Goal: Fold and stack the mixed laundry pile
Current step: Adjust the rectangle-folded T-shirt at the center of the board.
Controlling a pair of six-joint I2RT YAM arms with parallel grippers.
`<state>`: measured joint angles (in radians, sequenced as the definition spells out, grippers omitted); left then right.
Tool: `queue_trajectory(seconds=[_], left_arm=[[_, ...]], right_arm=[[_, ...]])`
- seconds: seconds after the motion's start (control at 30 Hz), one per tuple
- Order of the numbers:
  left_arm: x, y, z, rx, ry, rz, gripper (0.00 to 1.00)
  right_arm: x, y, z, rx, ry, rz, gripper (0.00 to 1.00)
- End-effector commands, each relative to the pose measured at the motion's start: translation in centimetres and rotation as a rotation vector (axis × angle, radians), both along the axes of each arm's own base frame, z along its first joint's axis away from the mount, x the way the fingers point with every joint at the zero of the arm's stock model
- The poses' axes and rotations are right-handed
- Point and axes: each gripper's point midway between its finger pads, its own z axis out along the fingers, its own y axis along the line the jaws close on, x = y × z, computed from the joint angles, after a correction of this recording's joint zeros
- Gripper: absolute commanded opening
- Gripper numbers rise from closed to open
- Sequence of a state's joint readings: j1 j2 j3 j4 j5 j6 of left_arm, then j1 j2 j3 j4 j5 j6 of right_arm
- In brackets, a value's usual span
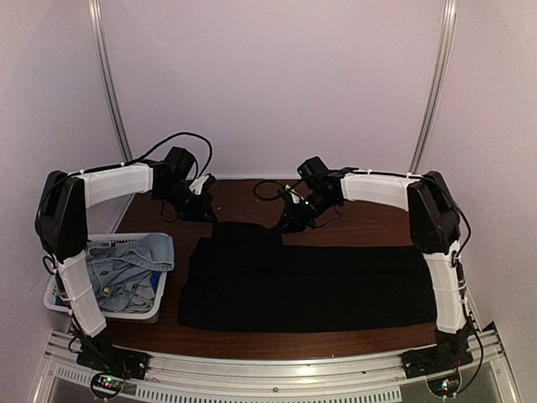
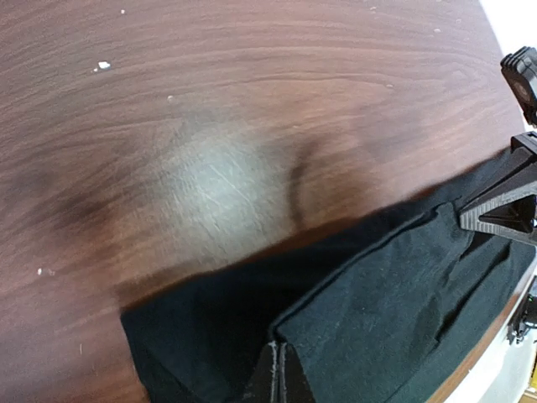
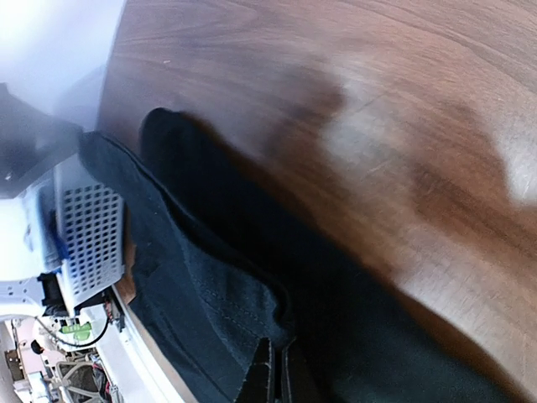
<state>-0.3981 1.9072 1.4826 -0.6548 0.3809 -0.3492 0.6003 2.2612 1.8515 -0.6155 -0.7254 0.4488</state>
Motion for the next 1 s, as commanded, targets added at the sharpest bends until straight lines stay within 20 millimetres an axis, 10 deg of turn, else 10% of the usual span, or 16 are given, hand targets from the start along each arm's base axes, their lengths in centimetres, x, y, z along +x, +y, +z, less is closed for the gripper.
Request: queue_trajectory(seconds=[0.0,0.47,0.97], left_arm=[[-1.8,0.2,0.7,-0.034,-0.028,-0.020,0.00],[-10.8,0.5,1.0,-0.040,-0.010,-0.080,0.00],[-18.2,0.0,-1.4,-0.031,0.076,-0.181,0.00]], right_arm=[[-2.5,1.0,1.9,0.078,-0.036,0.064,0.00],[-12.1,1.6,1.2,0.095,-0.006,0.192,0.00],[-15.1,-0.1,0.0,0.077,0.025,0.219,0.00]])
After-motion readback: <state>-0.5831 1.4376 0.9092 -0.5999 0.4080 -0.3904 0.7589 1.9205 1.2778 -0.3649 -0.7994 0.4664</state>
